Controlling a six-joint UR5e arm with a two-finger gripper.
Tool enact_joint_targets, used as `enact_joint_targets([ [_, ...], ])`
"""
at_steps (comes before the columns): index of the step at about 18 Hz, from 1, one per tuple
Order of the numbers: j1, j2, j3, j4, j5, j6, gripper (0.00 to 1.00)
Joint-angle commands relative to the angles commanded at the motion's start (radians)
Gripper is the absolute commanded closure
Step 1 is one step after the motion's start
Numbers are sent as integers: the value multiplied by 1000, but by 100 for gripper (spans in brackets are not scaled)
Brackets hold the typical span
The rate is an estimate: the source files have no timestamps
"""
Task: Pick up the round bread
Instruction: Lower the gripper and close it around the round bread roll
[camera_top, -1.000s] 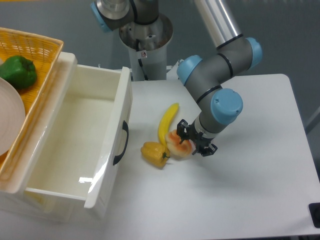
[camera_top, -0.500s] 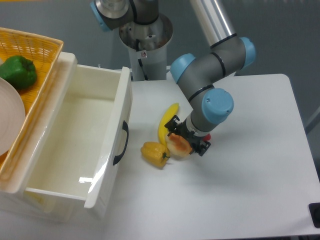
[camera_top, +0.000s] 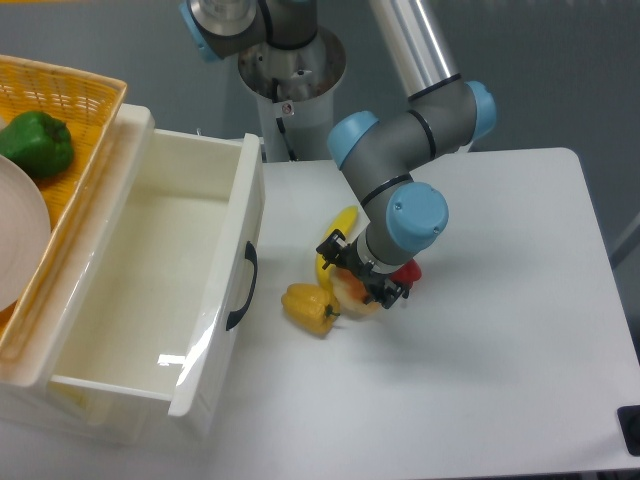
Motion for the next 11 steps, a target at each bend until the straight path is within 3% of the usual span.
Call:
enact_joint_targets([
  [2,5,0,2,0,0,0,77],
  [5,5,0,5,0,0,0,94],
  [7,5,0,5,2,0,-2,99],
  [11,6,0,8,0,0,-3,100],
])
